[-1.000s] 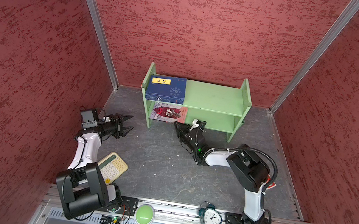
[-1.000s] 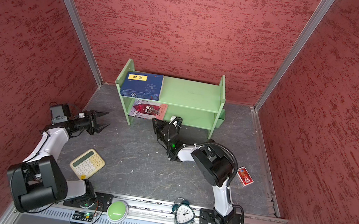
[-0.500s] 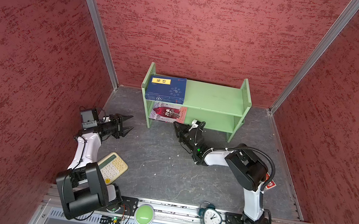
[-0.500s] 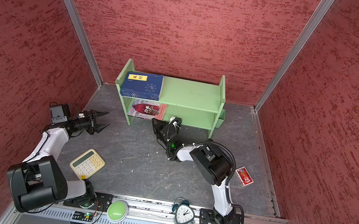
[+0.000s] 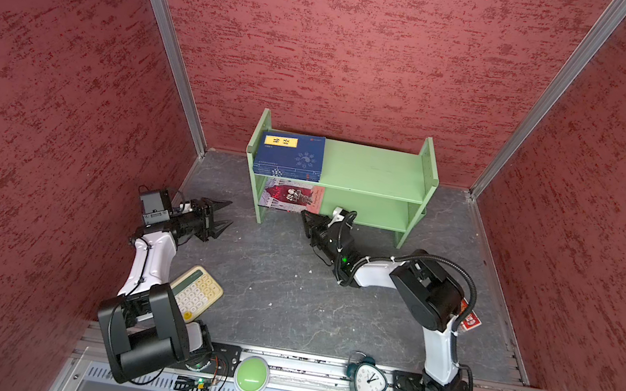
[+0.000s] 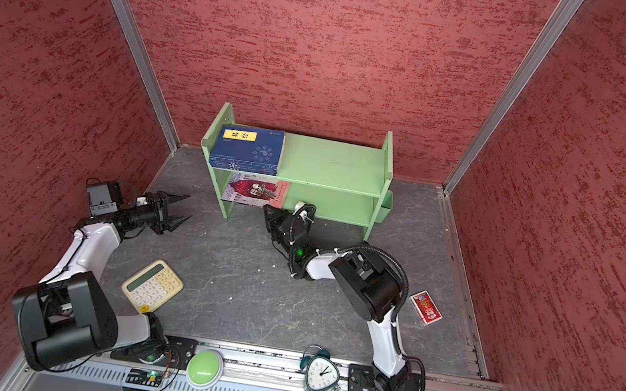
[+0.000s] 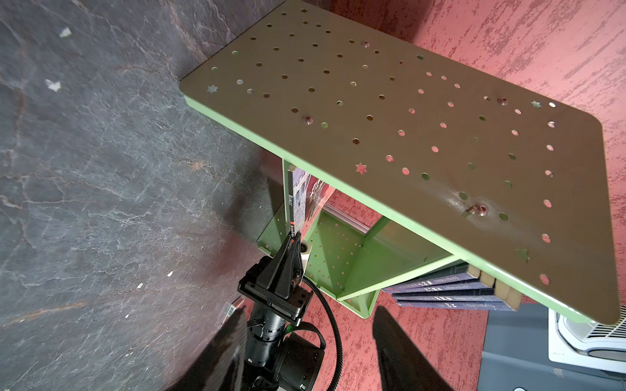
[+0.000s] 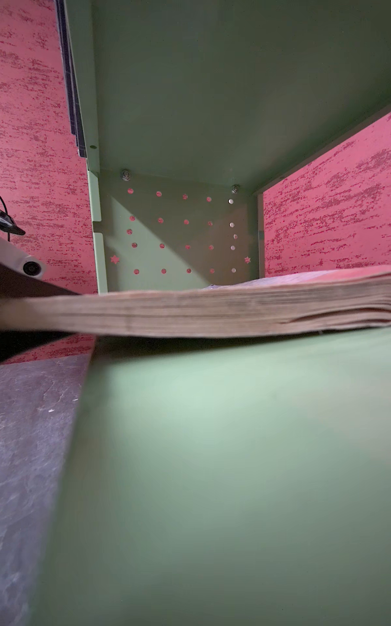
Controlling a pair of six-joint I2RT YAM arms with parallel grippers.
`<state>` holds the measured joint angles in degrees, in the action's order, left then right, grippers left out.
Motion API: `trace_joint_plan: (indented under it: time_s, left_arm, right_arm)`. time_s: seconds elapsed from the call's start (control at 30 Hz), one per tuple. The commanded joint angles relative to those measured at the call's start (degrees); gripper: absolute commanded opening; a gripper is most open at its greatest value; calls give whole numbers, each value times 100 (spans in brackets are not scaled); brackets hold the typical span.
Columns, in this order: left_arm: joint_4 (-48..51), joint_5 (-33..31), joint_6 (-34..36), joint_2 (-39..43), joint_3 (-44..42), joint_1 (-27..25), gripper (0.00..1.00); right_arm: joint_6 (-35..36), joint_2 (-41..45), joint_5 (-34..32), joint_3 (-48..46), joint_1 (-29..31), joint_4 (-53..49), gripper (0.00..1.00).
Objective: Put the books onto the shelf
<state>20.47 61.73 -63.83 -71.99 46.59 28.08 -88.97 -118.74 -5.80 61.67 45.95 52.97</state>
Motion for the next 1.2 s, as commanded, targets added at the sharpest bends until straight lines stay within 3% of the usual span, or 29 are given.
trace_joint_plan:
  time_s: [0.0,0.17,0.33,0.6,0.63,0.67,0.7,0.83,1.0,1.17]
  left_arm:
    - [-122,111,-26,18,-64,60,60]
    - [-150,111,-41,18,-72,56,60]
    - [-157,102,-49,25,-71,66,60]
    - [-75,41,56,18,-84,57,60]
    - [-43,26,92,18,-72,58,61]
    - [-43,15,131,18,-65,49,61]
    - [-29,1,195,3,-54,49,62]
    - [144,-30,557,-117,45,46,64]
    - [429,5,976,-254,101,48,68]
    - [501,13,1282,-263,114,32,81]
  right_arm:
    - [-76,-99,-31,171,28,59,7]
    - [-70,-73,-41,143,28,16,10]
    - [-61,-25,-34,160,28,-126,37]
    - [-31,238,-45,50,36,-406,49]
    - [-35,304,-43,3,34,-456,58]
    - [-12,354,-7,-44,36,-491,91]
    - [-11,399,32,-76,36,-551,99]
    - [-11,627,125,-368,36,-597,99]
    - [243,1010,533,-420,36,-1361,99]
    - [689,1516,843,-656,36,-1981,99]
